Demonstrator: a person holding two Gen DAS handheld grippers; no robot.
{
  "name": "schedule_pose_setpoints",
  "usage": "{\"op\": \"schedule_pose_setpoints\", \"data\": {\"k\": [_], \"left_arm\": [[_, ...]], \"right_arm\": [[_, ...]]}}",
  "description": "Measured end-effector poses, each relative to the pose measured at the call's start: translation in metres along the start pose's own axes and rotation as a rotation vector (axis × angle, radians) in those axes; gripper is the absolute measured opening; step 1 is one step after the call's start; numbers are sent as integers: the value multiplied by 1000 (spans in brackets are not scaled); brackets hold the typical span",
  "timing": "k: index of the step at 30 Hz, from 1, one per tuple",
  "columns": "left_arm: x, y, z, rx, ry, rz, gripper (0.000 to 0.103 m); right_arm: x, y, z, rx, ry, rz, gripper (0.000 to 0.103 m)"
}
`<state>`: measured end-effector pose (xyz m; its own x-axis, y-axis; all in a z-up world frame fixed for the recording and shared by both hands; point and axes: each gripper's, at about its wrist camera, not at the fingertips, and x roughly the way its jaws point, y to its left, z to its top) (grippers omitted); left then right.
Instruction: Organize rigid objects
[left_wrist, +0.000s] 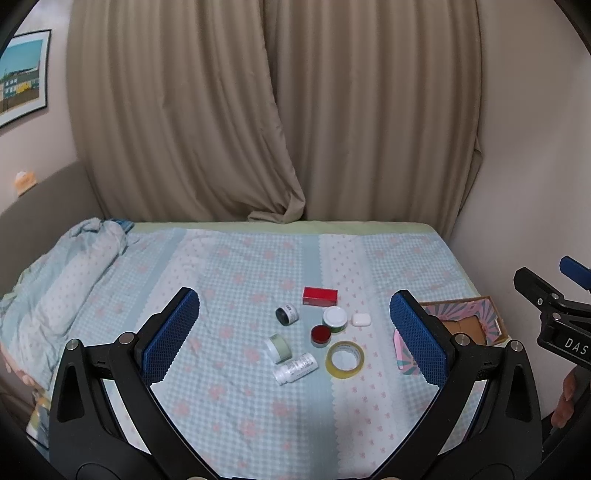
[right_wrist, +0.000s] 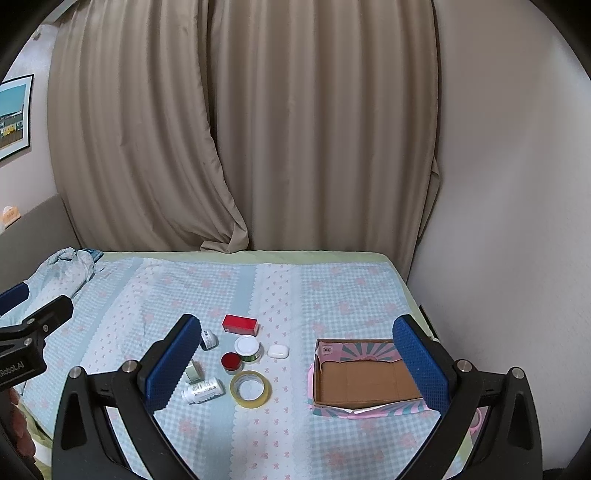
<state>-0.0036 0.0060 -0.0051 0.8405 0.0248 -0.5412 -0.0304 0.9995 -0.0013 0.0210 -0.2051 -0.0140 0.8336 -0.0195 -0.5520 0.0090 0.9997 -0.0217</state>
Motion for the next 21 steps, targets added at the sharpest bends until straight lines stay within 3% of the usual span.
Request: {"op": "schedule_pose_setpoints", "data": {"k": [21], "left_arm": [[1,0,-1,-1,2,1,102]], "right_arm": [[5,3,4,-12,-10,-1,103]]}}
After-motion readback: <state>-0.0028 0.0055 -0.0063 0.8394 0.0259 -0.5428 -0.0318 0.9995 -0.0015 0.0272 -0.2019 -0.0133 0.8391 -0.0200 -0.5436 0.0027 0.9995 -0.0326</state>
